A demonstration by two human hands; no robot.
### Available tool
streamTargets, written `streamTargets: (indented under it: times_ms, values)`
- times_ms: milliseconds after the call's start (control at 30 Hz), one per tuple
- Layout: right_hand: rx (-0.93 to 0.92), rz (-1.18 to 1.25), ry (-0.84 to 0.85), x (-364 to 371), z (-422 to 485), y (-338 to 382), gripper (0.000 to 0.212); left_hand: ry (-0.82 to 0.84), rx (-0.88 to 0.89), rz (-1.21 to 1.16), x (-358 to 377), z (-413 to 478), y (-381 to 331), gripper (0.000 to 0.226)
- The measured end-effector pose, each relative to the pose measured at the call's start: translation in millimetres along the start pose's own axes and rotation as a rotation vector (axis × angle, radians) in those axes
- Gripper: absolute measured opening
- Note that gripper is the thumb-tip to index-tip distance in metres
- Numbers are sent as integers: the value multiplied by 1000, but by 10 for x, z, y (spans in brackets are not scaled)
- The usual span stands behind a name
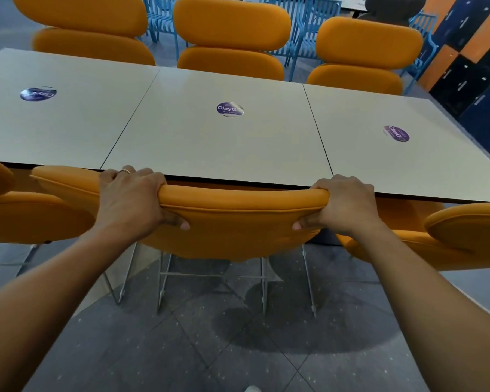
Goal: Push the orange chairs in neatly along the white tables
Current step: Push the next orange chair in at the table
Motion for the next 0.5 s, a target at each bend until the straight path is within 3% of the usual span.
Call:
streamTargets:
  times_ms: [233,500]
  values:
    - [3,-30,104,-16,32,-157,84,-44,-27,-55,-26,-112,-213,71]
    - [33,17,15,-33,-10,-93,78,-54,31,-37,4,-20,-88,73]
Point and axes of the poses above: each hand's wrist, its own z-axis towards the middle knuckle, its own x-axis out of the palm, y = z × x, the point moved 7 cm from there along z, towards the middle knuckle, and after that the axes turned 3 degrees about -y, right-handed, at the moved point
